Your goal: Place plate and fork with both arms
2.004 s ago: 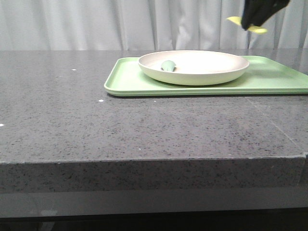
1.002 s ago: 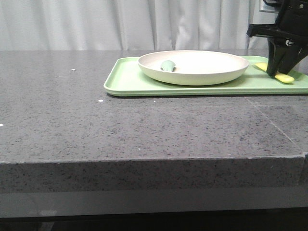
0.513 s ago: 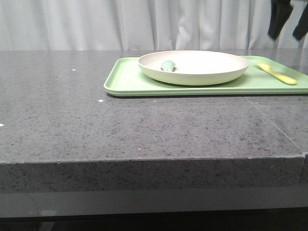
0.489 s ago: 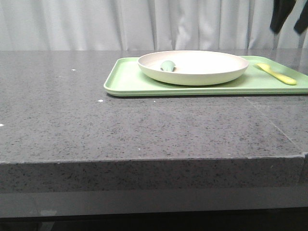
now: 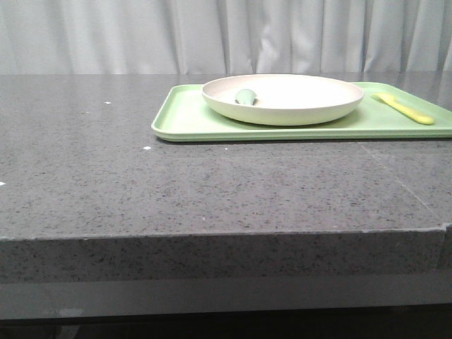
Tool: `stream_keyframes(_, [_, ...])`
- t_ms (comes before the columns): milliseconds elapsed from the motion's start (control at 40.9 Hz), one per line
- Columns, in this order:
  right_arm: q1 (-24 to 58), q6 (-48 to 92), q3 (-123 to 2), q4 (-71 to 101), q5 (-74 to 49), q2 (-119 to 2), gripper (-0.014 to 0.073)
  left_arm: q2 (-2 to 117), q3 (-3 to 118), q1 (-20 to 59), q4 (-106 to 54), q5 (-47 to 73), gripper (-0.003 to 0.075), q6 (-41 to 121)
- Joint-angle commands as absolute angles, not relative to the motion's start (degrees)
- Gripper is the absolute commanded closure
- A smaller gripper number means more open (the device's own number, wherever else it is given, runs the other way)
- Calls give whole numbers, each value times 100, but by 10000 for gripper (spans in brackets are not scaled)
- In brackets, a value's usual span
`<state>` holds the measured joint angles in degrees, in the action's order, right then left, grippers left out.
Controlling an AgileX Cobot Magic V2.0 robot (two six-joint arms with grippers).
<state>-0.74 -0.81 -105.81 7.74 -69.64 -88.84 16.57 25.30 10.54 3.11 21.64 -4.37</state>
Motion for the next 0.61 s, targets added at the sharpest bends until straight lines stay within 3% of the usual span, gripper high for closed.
stream_keyframes(0, [-90,95,-10514,809,-6836,-8142,661,1695,2684,1041,301,1711,738,-439])
stream_keyframes(220, [-83,138,-8959,809,-6078,-6672,661,1695,2684,1041,301,1711,738,-439])
stream_keyframes(587, [-83,757,-4504,809,-2968,-3743,661,1695,2684,1041,301,1711,738,-439])
